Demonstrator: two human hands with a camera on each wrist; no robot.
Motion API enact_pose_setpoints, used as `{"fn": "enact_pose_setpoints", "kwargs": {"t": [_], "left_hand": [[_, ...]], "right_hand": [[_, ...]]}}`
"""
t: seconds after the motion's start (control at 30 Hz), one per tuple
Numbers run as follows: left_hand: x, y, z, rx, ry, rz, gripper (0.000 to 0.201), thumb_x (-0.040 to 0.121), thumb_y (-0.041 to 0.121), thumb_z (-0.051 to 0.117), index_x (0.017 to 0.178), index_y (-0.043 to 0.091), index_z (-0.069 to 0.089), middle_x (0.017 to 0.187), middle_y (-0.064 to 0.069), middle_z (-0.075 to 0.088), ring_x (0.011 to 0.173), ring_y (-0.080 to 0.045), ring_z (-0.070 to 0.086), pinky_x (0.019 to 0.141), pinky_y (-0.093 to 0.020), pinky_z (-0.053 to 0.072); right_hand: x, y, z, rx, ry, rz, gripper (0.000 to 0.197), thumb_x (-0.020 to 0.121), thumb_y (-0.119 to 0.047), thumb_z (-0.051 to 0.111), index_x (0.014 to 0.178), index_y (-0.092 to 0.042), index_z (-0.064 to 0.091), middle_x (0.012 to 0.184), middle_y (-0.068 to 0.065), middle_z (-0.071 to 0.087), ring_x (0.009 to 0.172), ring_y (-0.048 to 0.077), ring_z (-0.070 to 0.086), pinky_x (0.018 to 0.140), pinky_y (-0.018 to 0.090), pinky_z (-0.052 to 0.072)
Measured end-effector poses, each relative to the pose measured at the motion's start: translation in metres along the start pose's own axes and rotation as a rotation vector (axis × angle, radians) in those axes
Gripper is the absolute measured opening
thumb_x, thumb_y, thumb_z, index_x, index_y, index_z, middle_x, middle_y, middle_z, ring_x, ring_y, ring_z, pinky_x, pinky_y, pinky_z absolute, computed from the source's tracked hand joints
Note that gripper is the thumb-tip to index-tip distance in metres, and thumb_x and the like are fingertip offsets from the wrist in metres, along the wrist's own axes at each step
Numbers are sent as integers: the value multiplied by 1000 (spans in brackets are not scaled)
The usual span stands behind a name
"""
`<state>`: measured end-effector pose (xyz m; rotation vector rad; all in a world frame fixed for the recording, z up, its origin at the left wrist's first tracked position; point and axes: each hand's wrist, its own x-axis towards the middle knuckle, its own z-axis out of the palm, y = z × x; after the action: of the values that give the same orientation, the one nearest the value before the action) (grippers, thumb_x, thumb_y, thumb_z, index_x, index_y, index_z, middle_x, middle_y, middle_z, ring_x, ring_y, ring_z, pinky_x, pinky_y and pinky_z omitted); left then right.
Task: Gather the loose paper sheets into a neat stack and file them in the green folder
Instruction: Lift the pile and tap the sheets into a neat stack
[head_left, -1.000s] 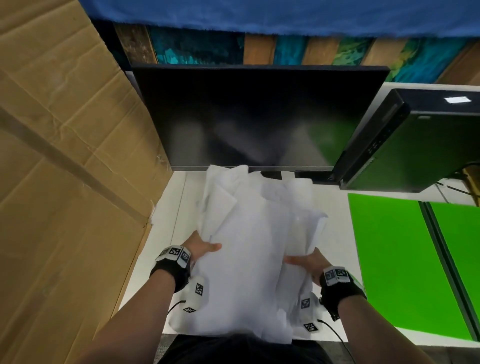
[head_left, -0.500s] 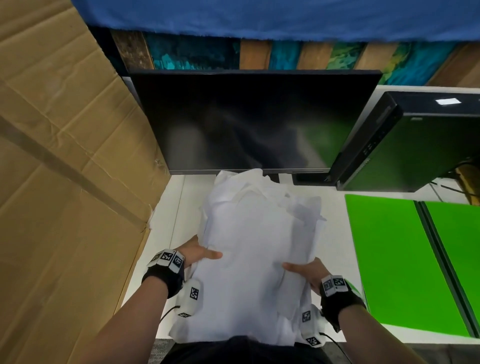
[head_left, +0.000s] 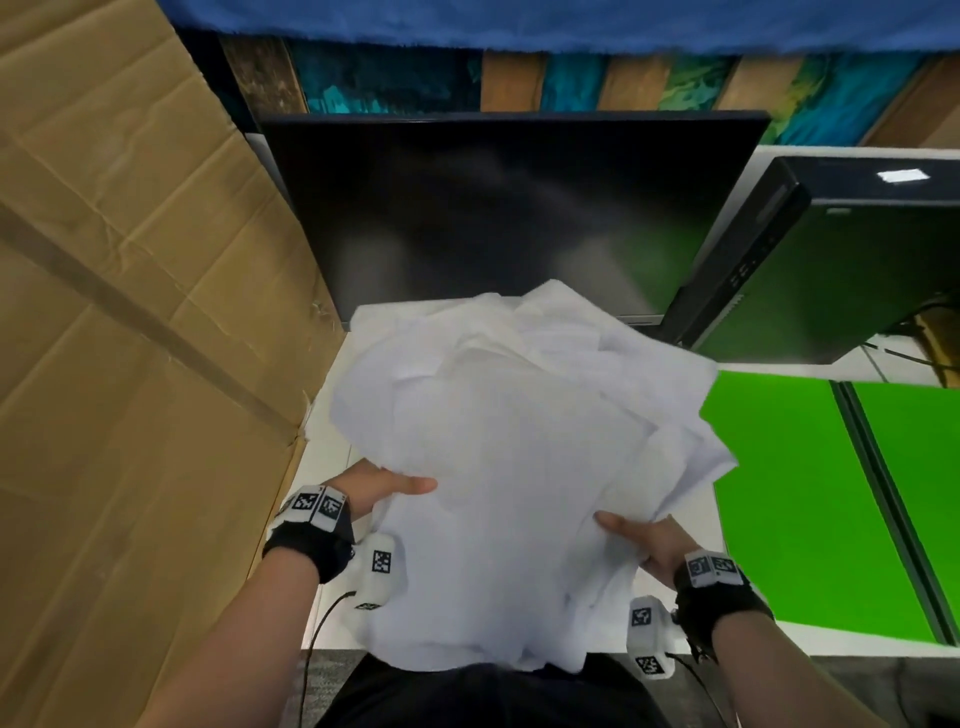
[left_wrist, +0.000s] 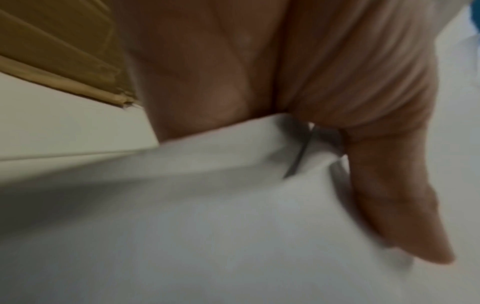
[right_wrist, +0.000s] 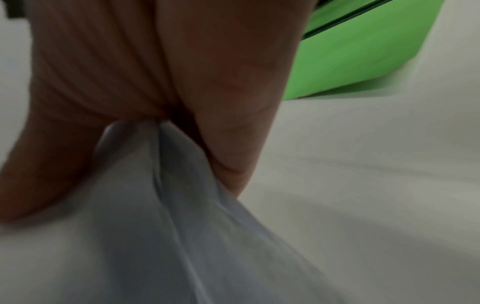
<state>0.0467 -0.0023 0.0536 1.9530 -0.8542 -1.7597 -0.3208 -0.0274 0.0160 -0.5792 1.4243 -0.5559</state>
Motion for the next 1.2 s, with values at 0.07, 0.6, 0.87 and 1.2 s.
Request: {"fn": "enact_pose_setpoints", "kwargs": {"t": [0.07, 0.6, 0.87, 1.2], "left_hand": [[1, 12, -7, -1, 87, 1, 86, 40, 54, 90, 115, 23, 61, 115, 2, 68, 112, -20, 60, 106, -38, 40], [-16, 87, 38, -211, 525, 412, 40, 76, 14, 78, 105, -5, 59, 109, -14, 65, 100, -24, 62, 69, -11, 50], [6, 66, 42, -184, 479, 233, 53, 75, 14, 78, 118, -5, 54, 114, -17, 63, 110, -33, 61, 90, -34, 47], [19, 37, 36, -128, 326, 80, 96, 43, 48, 91, 121, 8, 52, 113, -7, 65, 104, -28, 64, 94, -43, 52]], "right_hand": [[-2, -24, -1, 34, -22, -73, 82, 18, -26, 98, 91, -2, 71, 89, 12, 77, 74, 25, 74, 64, 32, 59], [-26, -100, 56, -179, 130, -517, 40, 67, -16, 84, 103, -12, 66, 98, 6, 71, 100, 27, 64, 82, 35, 56], [8, -81, 43, -475, 349, -277, 71, 58, -12, 88, 117, 6, 54, 117, 21, 64, 107, 34, 63, 88, 39, 54], [1, -89, 51, -569, 434, -239, 78, 64, -43, 84, 114, 8, 52, 119, 21, 60, 111, 36, 58, 76, 31, 44]]}}
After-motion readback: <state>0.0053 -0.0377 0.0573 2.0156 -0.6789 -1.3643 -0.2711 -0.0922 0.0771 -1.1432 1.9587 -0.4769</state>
